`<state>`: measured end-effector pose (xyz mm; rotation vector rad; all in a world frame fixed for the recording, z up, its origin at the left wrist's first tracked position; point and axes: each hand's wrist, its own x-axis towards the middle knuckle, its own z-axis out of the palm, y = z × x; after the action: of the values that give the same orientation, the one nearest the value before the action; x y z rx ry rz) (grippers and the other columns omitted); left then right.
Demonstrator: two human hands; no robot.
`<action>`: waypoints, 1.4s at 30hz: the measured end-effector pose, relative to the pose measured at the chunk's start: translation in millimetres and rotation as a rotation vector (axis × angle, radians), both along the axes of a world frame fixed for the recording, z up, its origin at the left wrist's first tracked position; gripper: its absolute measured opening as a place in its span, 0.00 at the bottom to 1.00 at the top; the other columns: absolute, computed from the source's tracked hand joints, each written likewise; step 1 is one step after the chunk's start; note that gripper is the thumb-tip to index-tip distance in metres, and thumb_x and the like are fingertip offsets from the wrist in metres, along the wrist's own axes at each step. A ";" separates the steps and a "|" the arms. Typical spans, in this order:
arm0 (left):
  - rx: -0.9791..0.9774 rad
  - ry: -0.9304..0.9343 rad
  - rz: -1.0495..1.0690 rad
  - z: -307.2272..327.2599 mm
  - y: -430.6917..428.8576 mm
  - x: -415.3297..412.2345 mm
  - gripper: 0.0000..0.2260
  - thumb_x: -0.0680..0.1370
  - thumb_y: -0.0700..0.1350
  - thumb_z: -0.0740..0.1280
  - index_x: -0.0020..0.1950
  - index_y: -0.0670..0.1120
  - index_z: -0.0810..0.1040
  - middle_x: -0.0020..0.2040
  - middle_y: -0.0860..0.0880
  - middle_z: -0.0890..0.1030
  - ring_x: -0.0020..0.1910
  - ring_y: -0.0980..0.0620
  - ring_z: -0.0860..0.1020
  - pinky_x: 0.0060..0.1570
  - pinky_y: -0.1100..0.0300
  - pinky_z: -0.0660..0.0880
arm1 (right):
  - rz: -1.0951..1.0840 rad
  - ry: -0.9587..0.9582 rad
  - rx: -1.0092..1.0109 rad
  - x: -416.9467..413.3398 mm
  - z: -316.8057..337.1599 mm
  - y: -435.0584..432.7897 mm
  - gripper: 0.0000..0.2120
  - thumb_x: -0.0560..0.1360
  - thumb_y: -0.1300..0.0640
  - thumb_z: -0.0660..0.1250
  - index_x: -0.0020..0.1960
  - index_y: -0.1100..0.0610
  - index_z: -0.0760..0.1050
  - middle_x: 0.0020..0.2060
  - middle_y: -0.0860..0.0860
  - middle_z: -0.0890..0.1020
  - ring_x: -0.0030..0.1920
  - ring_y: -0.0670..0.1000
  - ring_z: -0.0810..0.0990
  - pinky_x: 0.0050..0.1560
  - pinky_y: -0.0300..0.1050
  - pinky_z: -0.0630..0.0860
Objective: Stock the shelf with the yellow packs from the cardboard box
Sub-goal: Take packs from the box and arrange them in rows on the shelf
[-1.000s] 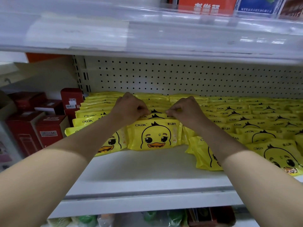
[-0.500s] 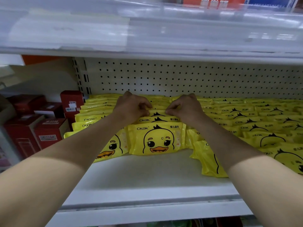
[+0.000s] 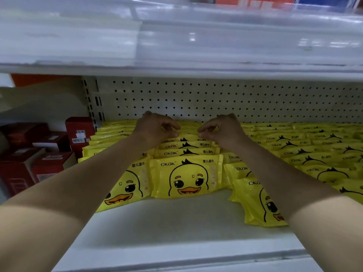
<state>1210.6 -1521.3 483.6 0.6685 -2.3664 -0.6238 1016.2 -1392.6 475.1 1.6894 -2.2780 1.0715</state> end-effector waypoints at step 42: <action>0.121 -0.029 0.064 2.3 -13.6 -17.7 0.07 0.70 0.48 0.77 0.47 0.52 0.86 0.46 0.57 0.83 0.45 0.66 0.75 0.47 0.67 0.68 | -0.050 -0.092 0.108 -15.5 -0.9 -33.4 0.08 0.65 0.39 0.76 0.42 0.37 0.82 0.59 0.45 0.80 0.68 0.54 0.62 0.56 0.44 0.61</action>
<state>1192.8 -1534.8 485.9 0.8080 -2.3375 -0.7379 1000.7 -1426.0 474.2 1.6436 -2.4634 1.0545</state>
